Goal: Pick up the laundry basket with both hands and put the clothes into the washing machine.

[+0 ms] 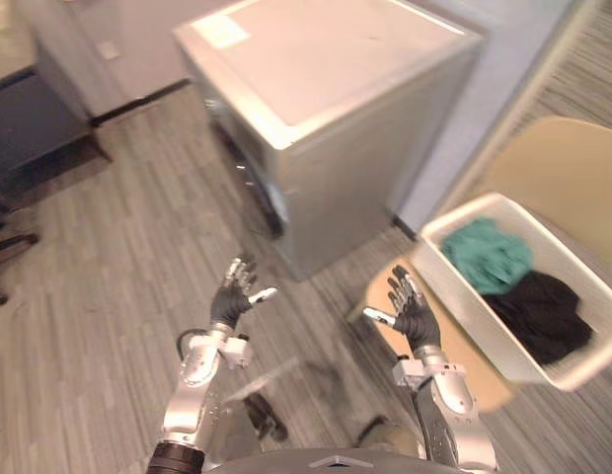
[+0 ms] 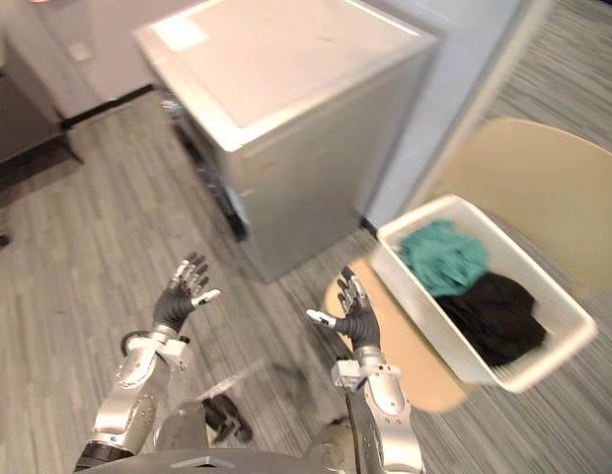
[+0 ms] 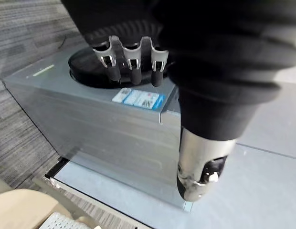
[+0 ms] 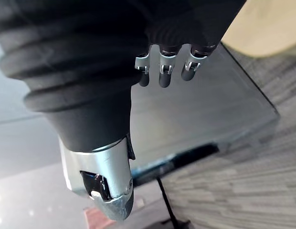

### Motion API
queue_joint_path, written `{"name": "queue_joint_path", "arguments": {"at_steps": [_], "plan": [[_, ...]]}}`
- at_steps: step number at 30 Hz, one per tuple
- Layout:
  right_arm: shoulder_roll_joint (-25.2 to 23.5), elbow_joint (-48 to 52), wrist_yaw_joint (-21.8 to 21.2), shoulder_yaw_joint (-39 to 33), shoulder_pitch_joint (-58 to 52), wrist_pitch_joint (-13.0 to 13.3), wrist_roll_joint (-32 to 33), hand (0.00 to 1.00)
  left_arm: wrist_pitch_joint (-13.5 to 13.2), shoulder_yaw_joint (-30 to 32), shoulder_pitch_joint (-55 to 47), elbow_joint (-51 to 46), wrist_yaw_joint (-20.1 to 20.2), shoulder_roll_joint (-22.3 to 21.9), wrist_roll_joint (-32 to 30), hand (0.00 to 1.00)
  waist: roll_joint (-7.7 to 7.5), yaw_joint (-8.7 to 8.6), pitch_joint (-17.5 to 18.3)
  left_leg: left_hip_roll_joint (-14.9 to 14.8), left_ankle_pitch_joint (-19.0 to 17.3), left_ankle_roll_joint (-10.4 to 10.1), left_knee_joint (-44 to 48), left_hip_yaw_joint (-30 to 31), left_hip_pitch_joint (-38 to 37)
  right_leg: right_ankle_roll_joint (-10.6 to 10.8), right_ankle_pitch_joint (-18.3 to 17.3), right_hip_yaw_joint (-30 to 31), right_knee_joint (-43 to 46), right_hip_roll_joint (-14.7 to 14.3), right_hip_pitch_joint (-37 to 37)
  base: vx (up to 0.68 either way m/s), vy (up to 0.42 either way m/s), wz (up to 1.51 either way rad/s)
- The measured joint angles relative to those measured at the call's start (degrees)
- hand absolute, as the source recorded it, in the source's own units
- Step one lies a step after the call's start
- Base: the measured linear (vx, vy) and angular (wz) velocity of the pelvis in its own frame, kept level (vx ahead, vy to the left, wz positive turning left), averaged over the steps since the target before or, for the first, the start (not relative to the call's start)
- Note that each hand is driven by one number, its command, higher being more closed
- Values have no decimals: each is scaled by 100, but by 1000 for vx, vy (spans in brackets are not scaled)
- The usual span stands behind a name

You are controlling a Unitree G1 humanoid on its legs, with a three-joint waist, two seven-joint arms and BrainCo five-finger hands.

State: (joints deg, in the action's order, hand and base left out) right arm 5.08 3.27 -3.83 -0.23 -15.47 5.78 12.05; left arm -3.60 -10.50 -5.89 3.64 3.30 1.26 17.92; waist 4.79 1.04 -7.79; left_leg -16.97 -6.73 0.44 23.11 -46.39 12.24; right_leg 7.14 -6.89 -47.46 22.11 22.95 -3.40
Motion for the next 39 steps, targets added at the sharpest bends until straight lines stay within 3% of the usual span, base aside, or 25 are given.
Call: {"name": "queue_joint_path", "arguments": {"at_steps": [1,2,4,6,7,8,9,11,12,13,16,18,19,21,23,24,25,27,29,32,33,34,37,38,39], "plan": [[-6,-75,0,-1,22,-26,0,0,0,-21,63,7,0,14,2,0,22,2,32,122,3,18,-124,52,69,6,160,-155,-178,-18,77,112,392,131],[-135,-99,-79,11,115,-73,-1,0,1,-54,54,102,-1,63,-3,0,-101,44,45,508,74,165,-434,270,130,-7,595,-399,-662,-31,284,98,314,95],[-241,-143,-105,-21,170,-74,-3,0,14,-52,42,204,-1,123,-4,0,-156,34,65,715,20,263,-511,439,119,-17,772,-392,-731,51,440,102,303,82],[-293,-409,-96,-126,309,-96,-18,0,18,-54,-29,211,2,203,-23,0,-275,41,70,1142,-120,470,-583,753,-40,-20,1005,-323,-188,527,666,122,243,94],[-291,-425,-95,-178,297,-100,-20,0,18,-73,-39,218,3,207,-28,0,-274,25,71,1271,-143,496,-634,900,-90,-148,1109,-228,92,676,675,142,233,114],[-272,-424,-94,-309,226,-102,-25,0,18,-117,-53,242,13,199,-71,0,-214,-67,55,1524,-177,533,-846,1243,-269,-979,1305,544,908,919,393,142,185,139],[-292,-411,-95,-344,180,-104,-28,0,12,-166,-57,257,45,238,-76,0,-201,-282,46,1613,-183,557,-962,1601,-343,-895,609,2145,1666,590,-145,139,145,150],[-297,-387,-98,-345,86,-101,-79,0,13,-168,-36,308,77,330,-134,0,-259,-467,9,1809,-133,644,-1223,1979,-521,-767,-180,3414,2207,-111,-654,106,62,124],[-295,-385,-95,-363,-44,-101,-113,0,15,-171,-51,393,79,349,-257,0,-313,-508,-24,1930,-88,650,-1433,2126,-726,-522,-563,4112,2160,-721,-907,131,72,105],[-297,-381,-90,-408,-78,-99,-116,0,26,-189,-57,454,80,349,-359,0,-318,-526,-34,2044,-72,641,-1573,2284,-861,-410,-784,4248,1924,-1116,-1136,121,50,75],[-286,-402,-60,-487,-166,-98,-121,0,28,-285,-31,490,82,346,-523,0,-331,-573,-53,2289,-77,542,-1852,2470,-1109,-597,-807,3365,1240,-1354,-1731,194,41,46],[-308,-411,-22,-538,-229,-100,-152,0,73,-435,48,648,85,324,-589,0,-313,-636,-57,2417,-93,518,-1990,2623,-1310,-854,-482,2874,551,-1436,-1797,244,1,48],[-363,-415,75,-594,-323,-102,-303,0,103,-561,64,730,100,311,-654,0,-315,-734,-57,2452,-177,441,-1974,2783,-1497,-1073,-119,2771,421,-1440,-1627,284,-20,57],[-460,-394,176,-679,-474,-109,-348,0,123,-684,69,770,125,188,-804,0,-315,-765,-60,2306,-306,247,-1472,2670,-1533,-1018,-219,2589,341,-1416,-1243,404,-71,55],[-478,-216,214,-698,-574,-114,-348,0,125,-702,77,770,124,47,-815,0,-350,-819,-79,1973,-458,18,-100,2319,-1196,-972,-316,2445,140,-1417,-821,377,-106,34],[-477,66,304,-693,-655,-116,-348,0,126,-655,6,719,120,-46,-814,0,-323,-755,-124,1414,-362,100,1472,1872,-859,-945,-445,2441,60,-1528,-444,315,-69,-29],[-470,375,407,-687,-703,-114,-352,0,124,-565,-182,569,110,-133,-803,0,-250,-653,-140,697,138,371,2871,1490,-653,-960,-626,2583,85,-1721,-103,383,-70,-62],[-471,653,585,-712,-736,-99,-352,0,126,-512,-333,489,74,-172,-802,0,-221,-468,-88,141,1076,455,3913,1372,-417,-1040,-782,2925,121,-1828,130,285,17,-110],[-479,759,806,-881,-679,-109,-505,0,126,-529,-326,381,33,-188,-805,0,-209,-412,-78,-267,619,358,4548,1427,-16,-1007,-857,3287,91,-1809,183,346,66,-99],[-482,759,1145,-1153,-632,-238,-650,0,135,-528,-392,357,-30,-224,-802,0,-305,-381,-135,-549,119,224,3895,1450,181,-910,-801,3724,-97,-1572,296,291,142,-62],[-452,760,1277,-1267,-563,-245,-775,0,136,-526,-493,341,-29,-229,-800,0,-317,-373,-141,-496,-11,140,2760,1504,143,-799,-768,3939,-301,-1407,382,307,305,-76],[-442,758,1335,-1388,-409,-247,-823,0,137,-527,-542,278,-25,-237,-800,0,-325,-334,-137,-293,-39,27,1475,1676,105,-570,-801,4159,-305,-1255,293,295,354,-80],[-218,670,1457,-1620,-62,-255,-1038,0,134,-529,-631,202,-16,-258,-799,0,-210,-246,-100,203,329,-304,-659,2476,-34,-87,-1044,4670,-8,-1081,-112,171,350,-78],[-75,639,1482,-1674,125,-262,-1122,0,131,-526,-677,194,-18,-273,-799,0,-79,-219,-109,287,751,-660,-956,2768,-31,121,-1112,4877,86,-1102,-267,214,515,-88],[-115,367,1538,-1717,488,-321,-1256,0,146,-486,-624,262,-39,-149,-800,0,-288,-324,-200,508,495,-596,-699,2620,30,195,-1076,5212,66,-831,-390,249,587,-86]]}}
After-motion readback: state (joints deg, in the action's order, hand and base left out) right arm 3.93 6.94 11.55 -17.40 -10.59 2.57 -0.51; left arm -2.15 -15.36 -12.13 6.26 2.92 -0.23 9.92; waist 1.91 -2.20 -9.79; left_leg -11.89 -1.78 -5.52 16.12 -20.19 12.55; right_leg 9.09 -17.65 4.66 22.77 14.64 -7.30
